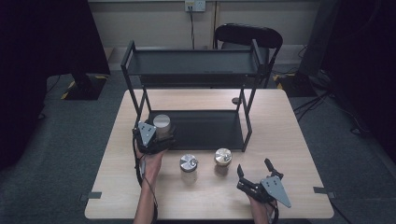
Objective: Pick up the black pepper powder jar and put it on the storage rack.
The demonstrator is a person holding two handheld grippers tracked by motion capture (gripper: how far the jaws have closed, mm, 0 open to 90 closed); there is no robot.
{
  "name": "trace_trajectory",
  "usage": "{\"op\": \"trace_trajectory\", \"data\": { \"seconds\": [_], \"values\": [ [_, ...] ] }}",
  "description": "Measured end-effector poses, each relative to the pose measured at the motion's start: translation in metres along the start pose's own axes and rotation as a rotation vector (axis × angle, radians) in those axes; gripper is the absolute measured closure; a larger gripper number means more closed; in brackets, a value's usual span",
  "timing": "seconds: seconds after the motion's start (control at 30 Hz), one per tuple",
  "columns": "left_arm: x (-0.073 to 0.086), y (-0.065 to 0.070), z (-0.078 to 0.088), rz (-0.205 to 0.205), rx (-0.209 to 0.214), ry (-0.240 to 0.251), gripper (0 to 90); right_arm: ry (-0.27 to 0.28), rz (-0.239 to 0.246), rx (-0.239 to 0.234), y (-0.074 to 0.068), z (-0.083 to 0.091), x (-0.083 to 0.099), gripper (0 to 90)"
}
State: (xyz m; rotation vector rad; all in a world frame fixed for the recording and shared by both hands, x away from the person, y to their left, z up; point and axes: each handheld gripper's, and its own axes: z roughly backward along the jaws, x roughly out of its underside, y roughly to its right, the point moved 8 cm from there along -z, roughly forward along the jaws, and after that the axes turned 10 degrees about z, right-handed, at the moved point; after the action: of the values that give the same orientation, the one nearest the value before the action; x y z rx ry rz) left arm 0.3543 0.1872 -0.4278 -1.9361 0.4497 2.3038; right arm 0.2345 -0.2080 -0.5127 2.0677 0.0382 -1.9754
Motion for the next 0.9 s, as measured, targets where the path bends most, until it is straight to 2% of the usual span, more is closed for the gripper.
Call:
{"op": "trace_trajectory", "data": {
  "seconds": [0.43,0.6,0.9],
  "values": [
    [-0.009,0.002,0.02,0.0,0.004,0.061,0.0,0.0,0.0,0.001,0.0,0.0,0.0,0.7],
    [-0.011,0.002,0.025,-0.001,0.006,0.068,0.0,0.0,0.0,0.001,0.0,0.0,0.0,0.7],
    [-0.011,0.0,0.036,0.016,-0.014,0.09,0.0,0.0,0.0,0.002,0.0,0.0,0.0,0.7]
  ]
}}
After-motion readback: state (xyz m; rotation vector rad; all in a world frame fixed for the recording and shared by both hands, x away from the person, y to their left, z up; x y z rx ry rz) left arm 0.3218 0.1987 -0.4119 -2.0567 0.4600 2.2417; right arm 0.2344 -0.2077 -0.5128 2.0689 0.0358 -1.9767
